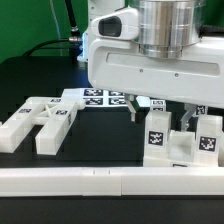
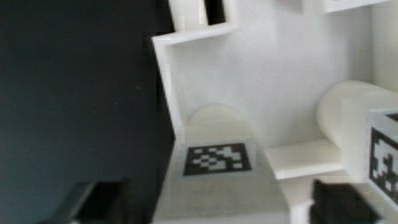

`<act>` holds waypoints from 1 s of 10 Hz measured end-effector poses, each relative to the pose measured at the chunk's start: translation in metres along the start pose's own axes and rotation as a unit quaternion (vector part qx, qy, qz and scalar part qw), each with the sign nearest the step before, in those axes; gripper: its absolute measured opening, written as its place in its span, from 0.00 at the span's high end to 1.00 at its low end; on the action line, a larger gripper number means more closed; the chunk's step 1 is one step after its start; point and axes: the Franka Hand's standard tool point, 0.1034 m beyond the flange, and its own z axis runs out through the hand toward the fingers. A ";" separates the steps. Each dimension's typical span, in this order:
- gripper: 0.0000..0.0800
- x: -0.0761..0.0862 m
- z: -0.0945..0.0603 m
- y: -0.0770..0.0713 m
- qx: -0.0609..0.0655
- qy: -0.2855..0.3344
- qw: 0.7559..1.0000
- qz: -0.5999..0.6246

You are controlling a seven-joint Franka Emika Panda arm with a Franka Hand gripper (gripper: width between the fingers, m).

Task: Assemble chair

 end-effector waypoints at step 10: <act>0.19 -0.023 0.007 0.018 0.007 0.022 0.998 -0.060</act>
Offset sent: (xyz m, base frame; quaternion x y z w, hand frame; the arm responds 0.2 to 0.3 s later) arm -0.0341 -0.0046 0.0001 0.0207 0.0172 -0.0076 0.9996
